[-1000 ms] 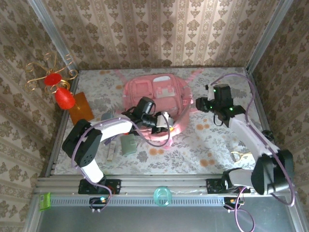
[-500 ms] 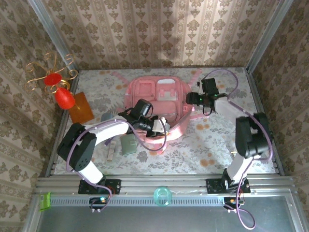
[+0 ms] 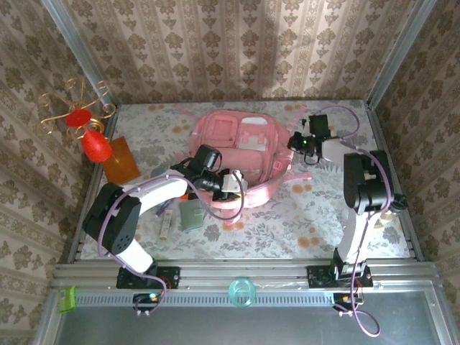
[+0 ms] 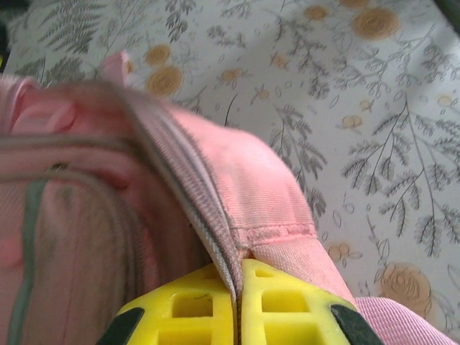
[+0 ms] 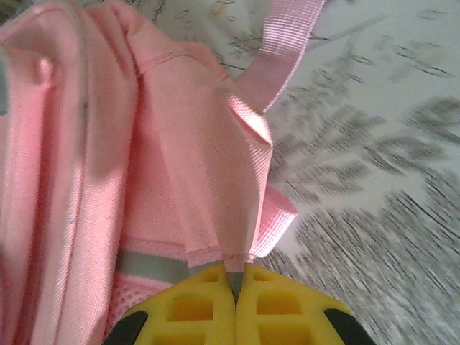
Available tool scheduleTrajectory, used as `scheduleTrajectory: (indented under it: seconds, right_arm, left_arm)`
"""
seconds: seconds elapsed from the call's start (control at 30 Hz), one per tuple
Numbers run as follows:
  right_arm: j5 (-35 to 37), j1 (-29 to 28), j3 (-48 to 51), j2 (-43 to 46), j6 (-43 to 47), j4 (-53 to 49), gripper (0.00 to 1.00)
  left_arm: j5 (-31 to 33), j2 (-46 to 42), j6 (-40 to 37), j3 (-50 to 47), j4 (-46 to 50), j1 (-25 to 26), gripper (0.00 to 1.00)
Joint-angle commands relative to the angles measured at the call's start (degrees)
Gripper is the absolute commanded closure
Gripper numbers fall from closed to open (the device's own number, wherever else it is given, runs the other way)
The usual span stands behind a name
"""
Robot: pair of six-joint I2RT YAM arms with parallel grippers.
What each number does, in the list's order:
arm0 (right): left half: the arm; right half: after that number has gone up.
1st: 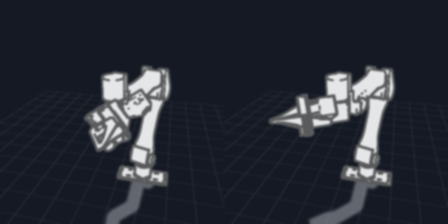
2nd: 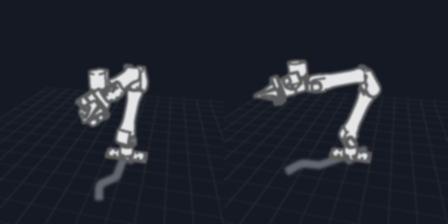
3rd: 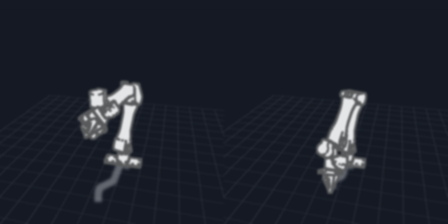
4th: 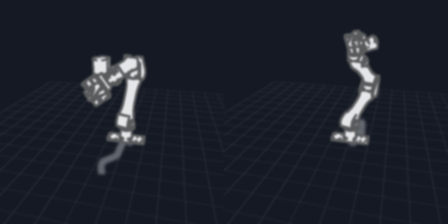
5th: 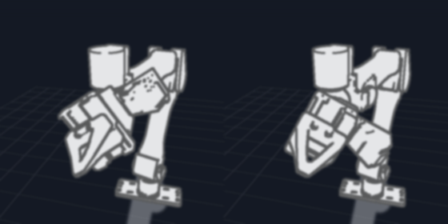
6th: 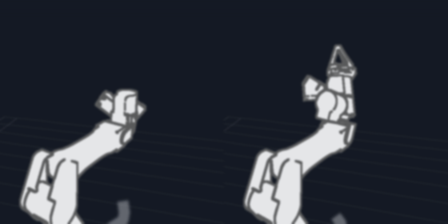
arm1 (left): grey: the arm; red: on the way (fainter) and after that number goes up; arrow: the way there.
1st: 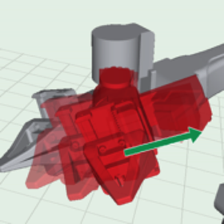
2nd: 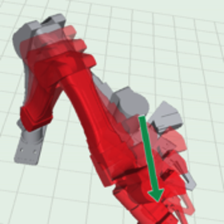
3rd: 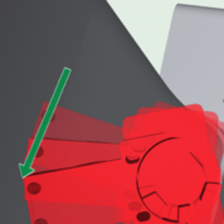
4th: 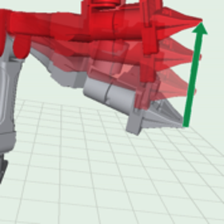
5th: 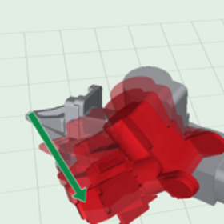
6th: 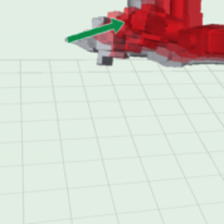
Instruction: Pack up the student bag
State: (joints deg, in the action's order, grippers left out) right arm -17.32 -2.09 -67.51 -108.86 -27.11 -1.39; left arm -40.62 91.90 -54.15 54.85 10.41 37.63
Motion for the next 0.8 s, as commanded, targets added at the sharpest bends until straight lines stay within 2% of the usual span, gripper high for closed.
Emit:
scheduleTrajectory:
  seconds: [0.0,0.17,0.23,0.33,0.47,0.57,0.63,0.7,0.77]
  right_arm:
    - [4.16,1.65,7.88,11.15,-1.97,4.15,1.00]
    - [8.98,-0.30,23.79,24.30,-9.03,13.09,1.00]
    - [11.41,-3.30,28.30,27.94,-10.71,15.32,1.00]
    - [16.66,-9.59,33.75,32.66,-14.13,18.82,1.00]
    - [24.74,-19.26,36.61,35.34,-16.21,20.23,0.98]
    - [29.40,-23.48,38.38,35.61,-19.20,23.07,0.95]
    - [31.74,-26.61,38.34,35.13,-19.89,23.69,0.93]
    - [32.17,-28.92,37.79,33.76,-20.04,24.71,0.91]
    - [31.16,-30.88,36.95,32.01,-20.29,24.85,0.88]
  left_arm:
    - [3.32,-0.18,-2.66,3.94,1.82,-2.68,1.00]
    - [12.96,1.99,0.10,5.53,-1.02,-7.58,0.93]
    - [18.72,3.47,2.98,6.82,-2.95,-9.68,0.91]
    - [24.08,5.76,6.22,10.00,-0.92,-12.86,0.86]
    - [28.44,5.96,15.35,10.55,-1.29,-15.63,0.69]
    - [31.36,4.60,25.08,10.28,-1.99,-18.49,0.58]
    - [32.58,3.64,31.61,10.18,-1.90,-20.37,0.42]
    - [33.19,2.72,36.42,9.43,-2.56,-21.56,0.35]
    - [33.43,1.46,40.17,7.98,-4.42,-22.21,0.33]
